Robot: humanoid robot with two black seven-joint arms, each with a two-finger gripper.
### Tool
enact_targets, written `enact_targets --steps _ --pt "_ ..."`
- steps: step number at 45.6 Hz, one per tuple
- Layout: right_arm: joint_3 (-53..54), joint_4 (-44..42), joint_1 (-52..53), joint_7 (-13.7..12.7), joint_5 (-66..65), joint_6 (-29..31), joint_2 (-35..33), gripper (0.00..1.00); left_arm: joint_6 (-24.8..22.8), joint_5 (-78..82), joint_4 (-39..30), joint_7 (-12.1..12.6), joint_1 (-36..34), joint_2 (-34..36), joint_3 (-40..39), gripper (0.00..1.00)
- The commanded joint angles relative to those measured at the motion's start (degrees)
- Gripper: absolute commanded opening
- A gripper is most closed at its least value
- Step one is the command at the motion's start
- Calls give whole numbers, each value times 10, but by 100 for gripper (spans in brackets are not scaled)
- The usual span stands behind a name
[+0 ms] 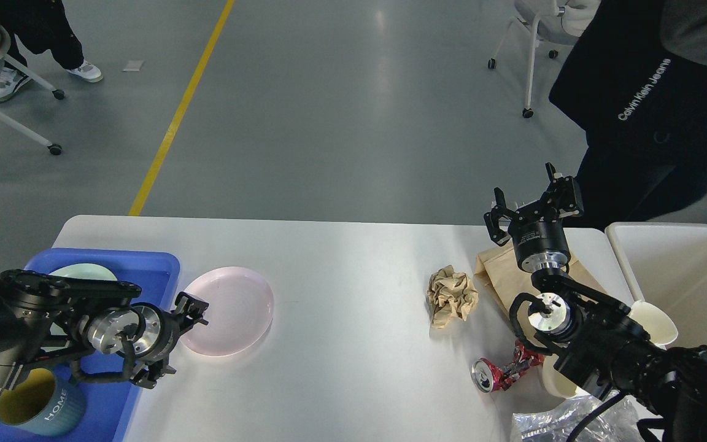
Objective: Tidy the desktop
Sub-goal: 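Grasp the rim of the pink plate with the left gripper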
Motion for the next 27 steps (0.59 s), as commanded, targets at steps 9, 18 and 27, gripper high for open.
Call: enact_targets --steps 9,18,27 --pt "0 -1 0 0 0 0 0 100 31 0 51 -14 49 -34 -29 87" --pt "0 -1 0 0 0 0 0 100 30 0 55 -17 51 -34 -29 71" --pt "0 -1 0 -1 0 0 0 100 28 5 55 -41 51 -34 -27 51"
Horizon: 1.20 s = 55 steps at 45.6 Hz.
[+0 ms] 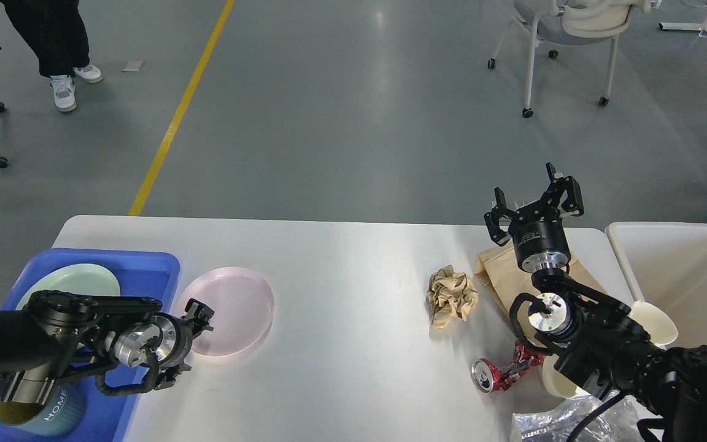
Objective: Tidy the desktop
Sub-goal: 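Grasp the rim of the pink plate with the left gripper, then lift the pink plate and lay it onto the green plate in the tray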
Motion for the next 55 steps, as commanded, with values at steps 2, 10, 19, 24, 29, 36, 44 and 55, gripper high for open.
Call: enact_targets --steps 2,10,19,24,29,36,44,55 --pt "0 0 0 0 0 0 0 100 -1 4 0 -13 0 -1 1 43" --pt "0 1 0 -1 0 0 0 100 -3 5 0 -13 0 -7 2 20" --pt "0 1 0 0 0 0 0 100 -37 6 -1 -13 3 -7 5 0" --pt "0 0 0 -1 0 0 0 100 -53 6 -1 -14 2 -7 5 0" --pt "0 0 0 0 0 0 0 100 -65 8 -5 -13 -1 -4 6 0" --pt "0 0 0 0 0 0 0 100 -108 33 -11 -6 -8 3 7 0" --pt "0 1 0 0 0 0 0 100 -176 69 -65 21 -77 64 7 0" --pt "0 0 0 -1 0 0 0 100 -445 173 -90 126 -231 188 19 0"
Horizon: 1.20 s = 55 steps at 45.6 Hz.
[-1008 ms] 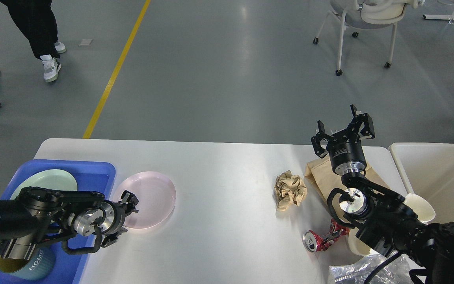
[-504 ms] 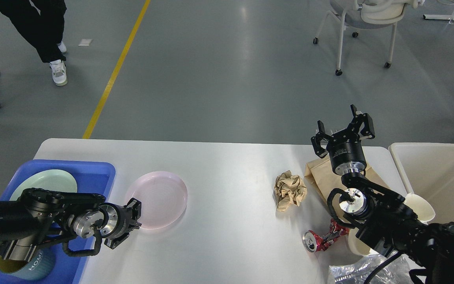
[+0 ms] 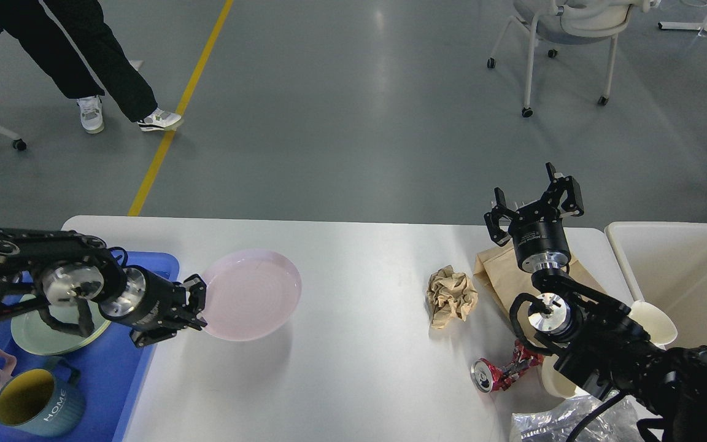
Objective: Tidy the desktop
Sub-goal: 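Lift the pink plate and lay it onto the green plate in the tray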
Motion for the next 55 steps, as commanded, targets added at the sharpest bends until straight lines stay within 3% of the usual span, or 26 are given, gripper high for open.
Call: enact_targets --steps 1,7,10,15,17,24,29,38,42,44,51,55 --pt "0 1 0 0 0 0 0 100 -169 59 -7 44 -93 69 15 0" --pt "0 1 0 -1 0 0 0 100 -324 126 -6 83 -206 142 19 0" --pt "0 1 0 0 0 0 0 100 -375 144 -2 104 -267 174 12 0" --pt "0 1 0 0 0 0 0 100 -375 143 3 156 -373 194 -17 0" --pt "0 1 0 0 0 0 0 100 -375 143 2 166 -386 195 -31 0" --pt "0 0 0 0 0 0 0 100 -375 153 11 171 -375 204 -28 0" --pt "0 1 0 -1 0 0 0 100 -375 165 23 170 -321 238 -13 0" --pt "0 1 0 -1 0 0 0 100 -375 213 76 155 -215 331 -15 0" --pt "0 1 0 0 0 0 0 100 -375 219 86 135 -162 352 -14 0" --pt "0 1 0 -1 0 0 0 100 -375 227 94 110 -123 360 -14 0" --pt "0 1 0 0 0 0 0 100 -238 231 116 33 -41 343 -11 0" --pt "0 1 0 0 0 0 -1 100 -172 225 123 6 -8 320 -11 0"
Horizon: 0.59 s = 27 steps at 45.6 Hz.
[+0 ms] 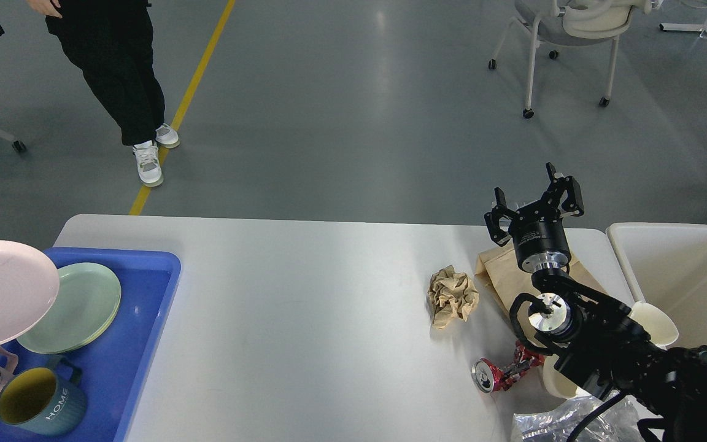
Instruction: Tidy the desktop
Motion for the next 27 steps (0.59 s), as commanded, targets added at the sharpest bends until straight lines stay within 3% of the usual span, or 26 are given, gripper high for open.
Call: enact_targets --steps 1,9,27 --pt "0 0 0 0 0 0 0 100 99 -7 14 -43 52 -30 0 0" --pt "0 0 0 0 0 0 0 100 181 -18 45 -80 101 -79 0 0" --pt "0 0 0 0 0 0 0 100 312 -98 76 -102 193 -135 -4 0"
